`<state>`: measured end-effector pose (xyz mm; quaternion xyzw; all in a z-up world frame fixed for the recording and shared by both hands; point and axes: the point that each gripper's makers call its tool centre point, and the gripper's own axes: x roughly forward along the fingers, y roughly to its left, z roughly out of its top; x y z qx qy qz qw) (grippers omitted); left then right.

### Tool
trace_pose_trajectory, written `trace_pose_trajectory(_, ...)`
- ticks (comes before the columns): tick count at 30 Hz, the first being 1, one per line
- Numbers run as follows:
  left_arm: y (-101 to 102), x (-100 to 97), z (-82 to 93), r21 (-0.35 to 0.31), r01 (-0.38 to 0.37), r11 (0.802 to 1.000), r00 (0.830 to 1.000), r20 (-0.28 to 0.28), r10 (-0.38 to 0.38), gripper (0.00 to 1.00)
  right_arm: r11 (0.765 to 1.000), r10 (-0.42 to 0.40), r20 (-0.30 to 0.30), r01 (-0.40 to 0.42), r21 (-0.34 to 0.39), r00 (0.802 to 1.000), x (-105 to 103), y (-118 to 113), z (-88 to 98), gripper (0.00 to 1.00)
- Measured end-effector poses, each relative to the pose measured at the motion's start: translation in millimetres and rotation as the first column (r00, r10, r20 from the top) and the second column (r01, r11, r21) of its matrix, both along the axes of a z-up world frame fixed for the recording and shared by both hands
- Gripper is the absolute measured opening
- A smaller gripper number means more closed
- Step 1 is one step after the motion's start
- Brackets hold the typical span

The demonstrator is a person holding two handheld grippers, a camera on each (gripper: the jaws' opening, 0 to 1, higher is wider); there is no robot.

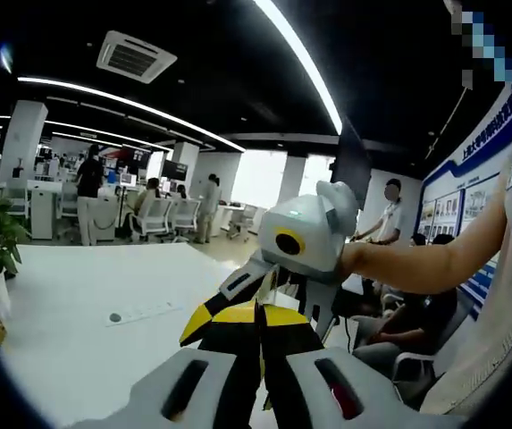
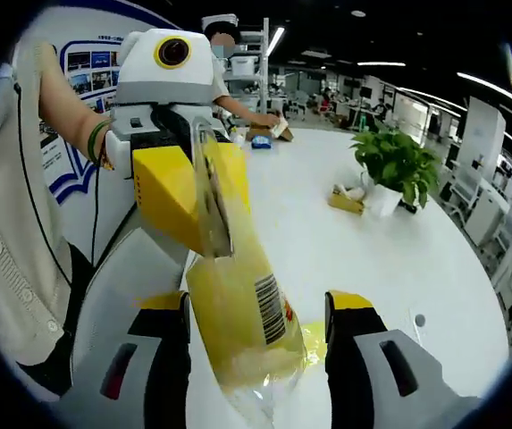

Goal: Compare the silicone blocks by pressing each to a similar depth, holding the contact briefly, and releasing to observe deformation and rebound differences across the visible hardness samples.

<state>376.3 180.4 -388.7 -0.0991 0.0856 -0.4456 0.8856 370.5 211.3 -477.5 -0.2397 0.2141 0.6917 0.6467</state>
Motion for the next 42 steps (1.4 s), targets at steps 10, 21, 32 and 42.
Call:
trace_pose_trajectory(10,-5,4.0,-6.2,0.006,0.017,1.000,1.000,-0.009,-0.017,0.00,1.000,0.008,-0.013,-0.008,-0.010,1.000,-1,-4,-6.4,0.31)
trace_pose_trajectory(21,-11,-1.3,-12.5,0.034,0.043,0.998,0.999,-0.013,-0.042,0.00,0.999,-0.037,-0.016,0.036,-0.025,0.999,-7,-11,-14.3,0.17)
trace_pose_trajectory(32,-18,-11.2,-17.0,0.055,0.055,0.997,0.998,-0.025,-0.054,0.00,0.996,-0.033,0.035,0.036,-0.080,0.999,-12,-22,-20.4,0.12)
trace_pose_trajectory(42,-22,-22.2,-14.7,0.074,0.065,0.995,0.998,-0.015,-0.064,0.00,0.997,-0.006,0.062,0.010,-0.080,0.998,-23,-25,-19.1,0.11)
